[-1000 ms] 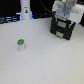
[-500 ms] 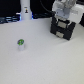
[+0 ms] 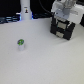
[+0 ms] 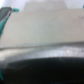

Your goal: Open the kcup holder, insert the kcup into the holder, and close the kcup holder

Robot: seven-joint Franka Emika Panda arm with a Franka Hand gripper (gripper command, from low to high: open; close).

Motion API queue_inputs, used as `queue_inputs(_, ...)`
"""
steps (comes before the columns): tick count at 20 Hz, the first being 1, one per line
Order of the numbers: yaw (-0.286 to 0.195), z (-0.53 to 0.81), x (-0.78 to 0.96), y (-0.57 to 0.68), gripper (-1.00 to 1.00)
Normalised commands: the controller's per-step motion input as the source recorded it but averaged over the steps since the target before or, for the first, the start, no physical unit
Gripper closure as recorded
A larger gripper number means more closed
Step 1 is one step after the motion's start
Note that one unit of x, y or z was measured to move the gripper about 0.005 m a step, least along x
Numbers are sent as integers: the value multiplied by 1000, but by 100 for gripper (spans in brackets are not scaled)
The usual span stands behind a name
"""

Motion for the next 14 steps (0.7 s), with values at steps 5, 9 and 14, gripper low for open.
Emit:
queue_inputs(5,-47,190,988,-291,100)
queue_inputs(9,-48,158,987,-300,100)
queue_inputs(14,-56,179,974,-308,100)
